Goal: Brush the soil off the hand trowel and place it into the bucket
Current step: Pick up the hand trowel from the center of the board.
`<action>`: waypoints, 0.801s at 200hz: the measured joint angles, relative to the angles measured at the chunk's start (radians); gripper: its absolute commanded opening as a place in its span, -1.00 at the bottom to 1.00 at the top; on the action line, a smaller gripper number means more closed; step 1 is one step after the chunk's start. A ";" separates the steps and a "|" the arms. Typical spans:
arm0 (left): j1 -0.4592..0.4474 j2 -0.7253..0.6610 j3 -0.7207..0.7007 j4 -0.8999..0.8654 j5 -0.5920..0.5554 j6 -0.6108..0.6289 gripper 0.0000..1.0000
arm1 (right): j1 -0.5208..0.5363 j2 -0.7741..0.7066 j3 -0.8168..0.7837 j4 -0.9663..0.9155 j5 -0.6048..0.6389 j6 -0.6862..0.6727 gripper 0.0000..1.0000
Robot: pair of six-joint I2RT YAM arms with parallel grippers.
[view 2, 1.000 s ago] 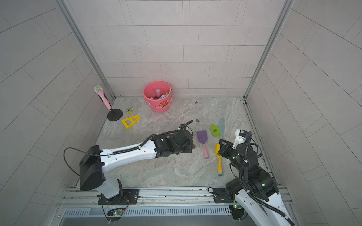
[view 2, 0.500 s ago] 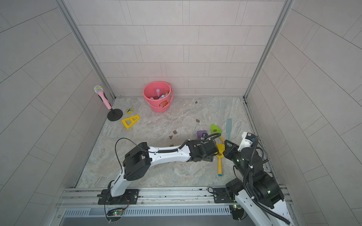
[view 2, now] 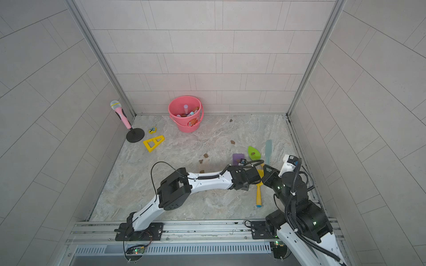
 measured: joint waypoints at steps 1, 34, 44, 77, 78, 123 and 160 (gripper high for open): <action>0.000 0.000 0.000 0.000 0.000 -0.001 -0.03 | 0.000 0.000 0.000 0.000 0.000 0.000 -1.00; 0.005 0.002 0.014 -0.023 -0.002 -0.002 -0.25 | 0.000 -0.001 0.000 0.000 0.000 0.000 -1.00; 0.006 0.002 0.016 -0.029 -0.002 0.000 -0.34 | 0.000 -0.001 0.000 0.000 -0.001 0.000 -1.00; 0.016 0.002 0.018 -0.044 0.011 0.006 -0.60 | 0.000 -0.001 0.000 0.000 -0.003 0.000 -1.00; 0.016 0.002 0.018 -0.044 0.011 0.005 -0.61 | 0.000 -0.001 0.000 0.000 -0.003 0.001 -1.00; 0.031 -0.027 -0.012 -0.042 0.038 0.035 -1.00 | 0.000 0.005 0.000 0.003 -0.005 -0.023 -1.00; 0.058 -0.203 -0.180 -0.044 0.058 0.071 -1.00 | 0.000 0.044 -0.020 0.108 -0.127 -0.042 -1.00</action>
